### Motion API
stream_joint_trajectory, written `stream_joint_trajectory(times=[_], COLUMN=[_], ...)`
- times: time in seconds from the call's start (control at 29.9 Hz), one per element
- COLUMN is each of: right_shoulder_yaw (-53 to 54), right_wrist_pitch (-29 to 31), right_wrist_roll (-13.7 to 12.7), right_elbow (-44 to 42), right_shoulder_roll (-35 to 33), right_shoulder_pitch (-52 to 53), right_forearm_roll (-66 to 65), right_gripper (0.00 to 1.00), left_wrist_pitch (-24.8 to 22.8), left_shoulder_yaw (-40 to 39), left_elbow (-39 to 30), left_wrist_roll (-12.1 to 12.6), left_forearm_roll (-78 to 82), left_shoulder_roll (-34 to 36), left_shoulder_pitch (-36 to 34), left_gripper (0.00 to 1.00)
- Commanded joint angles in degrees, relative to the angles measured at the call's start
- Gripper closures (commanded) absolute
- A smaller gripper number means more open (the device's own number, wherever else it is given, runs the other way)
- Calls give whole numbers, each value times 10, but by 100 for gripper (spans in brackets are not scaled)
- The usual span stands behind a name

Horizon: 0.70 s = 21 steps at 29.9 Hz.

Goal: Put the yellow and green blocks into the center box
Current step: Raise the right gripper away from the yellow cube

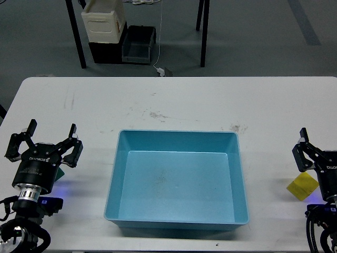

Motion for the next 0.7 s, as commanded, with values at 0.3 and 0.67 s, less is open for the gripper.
stream_joint_trajectory(times=[0.3, 0.67], right_shoulder_yaw=[6, 24], right_wrist_pitch=[2, 18], right_wrist_roll=[6, 8], right_elbow=[-1, -26], right_shoulder_roll=[0, -130], right_shoulder_pitch=[2, 98], right_forearm_roll=[-7, -269], right_gripper=[0, 0], left_wrist_pitch=[-4, 2], left_shoulder_yaw=[-3, -3], left_elbow=[0, 2], left_wrist_roll=[-8, -9], left_forearm_roll=[1, 1], left_shoulder_roll=[-8, -12], left_shoulder_pitch=[3, 3], left_gripper=[0, 0])
